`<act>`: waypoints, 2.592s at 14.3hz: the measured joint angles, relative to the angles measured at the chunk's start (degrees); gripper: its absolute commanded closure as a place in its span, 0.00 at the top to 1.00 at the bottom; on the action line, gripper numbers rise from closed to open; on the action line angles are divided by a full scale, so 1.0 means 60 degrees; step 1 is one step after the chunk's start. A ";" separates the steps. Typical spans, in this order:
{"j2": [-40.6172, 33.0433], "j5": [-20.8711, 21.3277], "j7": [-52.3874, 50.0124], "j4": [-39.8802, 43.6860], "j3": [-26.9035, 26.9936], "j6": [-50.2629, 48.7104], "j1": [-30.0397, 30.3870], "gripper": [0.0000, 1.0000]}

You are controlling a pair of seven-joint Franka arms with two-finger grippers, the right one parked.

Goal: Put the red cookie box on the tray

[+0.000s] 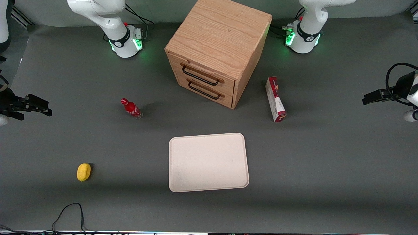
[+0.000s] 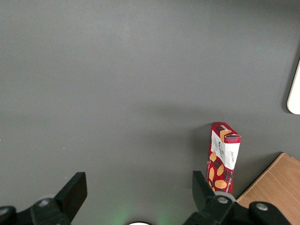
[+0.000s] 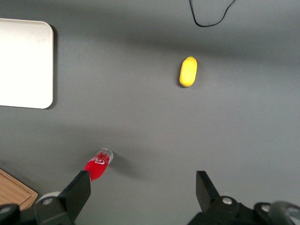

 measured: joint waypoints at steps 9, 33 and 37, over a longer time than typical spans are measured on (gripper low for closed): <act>-0.0118 -0.0006 0.0001 0.0000 -0.0020 -0.0206 0.0029 1.00; -0.1831 -0.0986 -0.2632 -0.1254 -0.2183 -0.0149 -0.2133 1.00; -0.3283 -0.0989 -0.2576 -0.3722 -0.2164 0.1362 -0.2147 1.00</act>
